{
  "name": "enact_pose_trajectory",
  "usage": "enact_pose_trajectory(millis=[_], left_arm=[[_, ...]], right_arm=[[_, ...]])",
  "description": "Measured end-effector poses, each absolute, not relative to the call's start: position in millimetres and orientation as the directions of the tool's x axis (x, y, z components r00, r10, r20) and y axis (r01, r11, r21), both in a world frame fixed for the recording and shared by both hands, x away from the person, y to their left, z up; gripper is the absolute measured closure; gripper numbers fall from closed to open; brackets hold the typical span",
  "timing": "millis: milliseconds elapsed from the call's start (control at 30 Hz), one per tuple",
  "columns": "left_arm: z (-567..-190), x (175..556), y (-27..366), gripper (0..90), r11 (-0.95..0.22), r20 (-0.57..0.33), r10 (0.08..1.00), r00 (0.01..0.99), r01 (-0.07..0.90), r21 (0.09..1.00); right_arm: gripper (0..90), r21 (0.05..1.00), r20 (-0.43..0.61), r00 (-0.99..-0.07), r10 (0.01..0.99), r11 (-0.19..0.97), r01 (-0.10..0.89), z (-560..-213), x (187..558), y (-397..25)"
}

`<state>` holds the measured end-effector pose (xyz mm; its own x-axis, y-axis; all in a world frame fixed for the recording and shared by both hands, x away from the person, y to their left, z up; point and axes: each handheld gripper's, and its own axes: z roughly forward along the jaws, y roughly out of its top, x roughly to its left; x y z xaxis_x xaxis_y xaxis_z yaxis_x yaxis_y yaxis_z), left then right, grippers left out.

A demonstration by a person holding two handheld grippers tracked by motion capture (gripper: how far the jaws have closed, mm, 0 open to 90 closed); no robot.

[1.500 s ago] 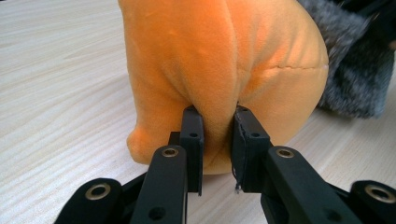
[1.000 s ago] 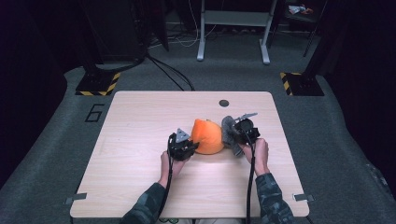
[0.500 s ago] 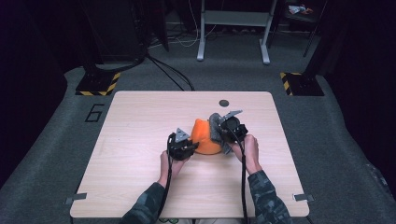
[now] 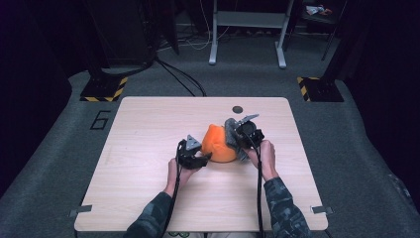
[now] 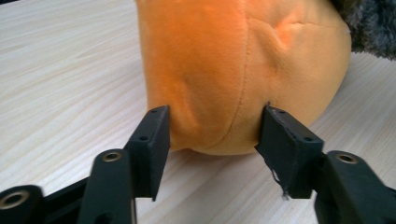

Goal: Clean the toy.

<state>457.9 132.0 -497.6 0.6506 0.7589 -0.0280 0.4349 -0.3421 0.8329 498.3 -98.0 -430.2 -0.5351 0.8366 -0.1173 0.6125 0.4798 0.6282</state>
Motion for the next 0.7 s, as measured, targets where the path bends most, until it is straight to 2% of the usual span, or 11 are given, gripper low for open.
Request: enact_pose_trajectory(millis=[33,67,100,133,167,200,300,367,533,700], left_arm=[[-498.2,458.3,131.4,53.9,-0.341,-0.028,0.755,0.656,0.428,0.837],[-498.9,458.5,130.3,53.9,-0.342,-0.028,0.749,0.662,0.422,0.840],[-499.9,458.3,128.7,63.3,-0.346,-0.022,0.747,0.665,0.417,0.840],[-500.6,457.7,127.1,63.3,-0.350,-0.017,0.746,0.665,0.415,0.840],[-500.1,457.2,126.8,71.6,-0.356,-0.012,0.745,0.667,0.413,0.838],[-500.0,456.8,125.9,71.6,-0.350,-0.013,0.749,0.662,0.413,0.841],[-497.1,455.7,125.6,80.0,-0.342,-0.017,0.758,0.652,0.420,0.841],[-492.4,455.0,127.4,82.5,-0.309,-0.057,0.763,0.644,0.442,0.842],[-485.5,453.4,126.0,83.8,-0.291,-0.087,0.765,0.638,0.463,0.837],[-473.8,447.6,120.7,83.9,-0.281,-0.112,0.746,0.657,0.462,0.841]], right_arm=[[73.3,0.629,-0.113,-0.527,0.842,0.471,0.619,-431.3,499.9,-97.9],[73.3,0.629,-0.113,-0.527,0.842,0.471,0.619,-431.3,499.9,-97.9],[73.3,0.628,-0.104,-0.520,0.848,0.461,0.627,-432.0,500.2,-98.2],[73.3,0.628,-0.104,-0.520,0.848,0.461,0.627,-432.0,500.2,-98.2],[73.3,0.638,-0.109,-0.517,0.849,0.459,0.618,-432.4,501.2,-99.6],[73.3,0.638,-0.109,-0.517,0.849,0.459,0.618,-432.4,501.2,-99.6],[73.3,0.648,-0.103,-0.507,0.856,0.445,0.618,-430.2,499.9,-100.8],[73.3,0.660,-0.102,-0.497,0.862,0.432,0.614,-424.6,496.3,-102.6],[73.2,0.679,-0.115,-0.501,0.858,0.436,0.590,-414.8,488.3,-101.1],[73.2,0.698,-0.129,-0.557,0.820,0.475,0.537,-400.7,476.5,-86.8]])
